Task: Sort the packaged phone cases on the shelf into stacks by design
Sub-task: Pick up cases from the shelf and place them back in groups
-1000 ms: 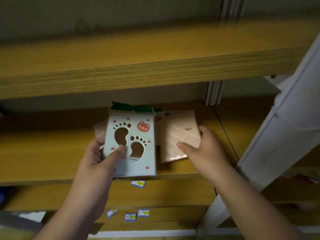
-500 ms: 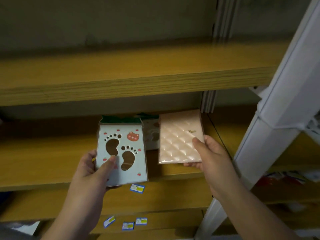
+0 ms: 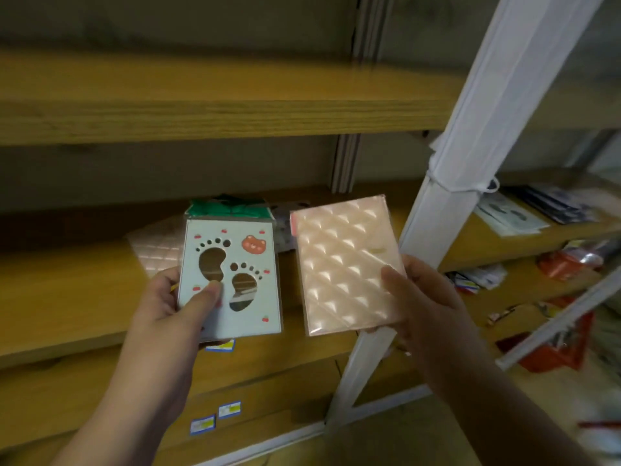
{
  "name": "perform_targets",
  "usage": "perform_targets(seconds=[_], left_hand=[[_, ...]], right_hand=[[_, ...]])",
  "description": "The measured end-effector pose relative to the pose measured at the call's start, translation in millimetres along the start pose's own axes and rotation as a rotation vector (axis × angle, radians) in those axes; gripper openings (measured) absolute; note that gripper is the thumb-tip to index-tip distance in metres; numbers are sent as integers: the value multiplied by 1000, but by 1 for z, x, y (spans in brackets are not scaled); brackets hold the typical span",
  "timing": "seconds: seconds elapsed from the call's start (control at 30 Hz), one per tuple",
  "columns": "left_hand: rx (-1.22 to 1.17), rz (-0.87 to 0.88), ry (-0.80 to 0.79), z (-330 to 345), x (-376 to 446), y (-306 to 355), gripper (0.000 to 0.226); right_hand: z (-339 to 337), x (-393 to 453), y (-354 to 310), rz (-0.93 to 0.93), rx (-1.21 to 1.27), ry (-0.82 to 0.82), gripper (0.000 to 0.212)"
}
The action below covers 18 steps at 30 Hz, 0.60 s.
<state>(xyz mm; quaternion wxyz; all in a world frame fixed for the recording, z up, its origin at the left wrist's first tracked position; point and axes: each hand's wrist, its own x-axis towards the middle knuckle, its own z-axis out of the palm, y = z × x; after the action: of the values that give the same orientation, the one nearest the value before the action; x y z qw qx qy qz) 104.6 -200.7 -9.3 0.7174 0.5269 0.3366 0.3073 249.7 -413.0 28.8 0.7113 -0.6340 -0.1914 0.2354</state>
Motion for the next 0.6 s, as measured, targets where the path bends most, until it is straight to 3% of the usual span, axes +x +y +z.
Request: perform_targets(seconds=[0.17,0.37,0.6], left_hand=[[16,-6,-127,30,-25,9,29],[24,14,-268,79,-62,23,32],[29,47,-279,163,-112,10,39]], right_hand=[[-28,-30,-17,53,141,129,21],[-68,-63,-36,-33,150,98,20],[-171,-73,-44,3,322,232,19]])
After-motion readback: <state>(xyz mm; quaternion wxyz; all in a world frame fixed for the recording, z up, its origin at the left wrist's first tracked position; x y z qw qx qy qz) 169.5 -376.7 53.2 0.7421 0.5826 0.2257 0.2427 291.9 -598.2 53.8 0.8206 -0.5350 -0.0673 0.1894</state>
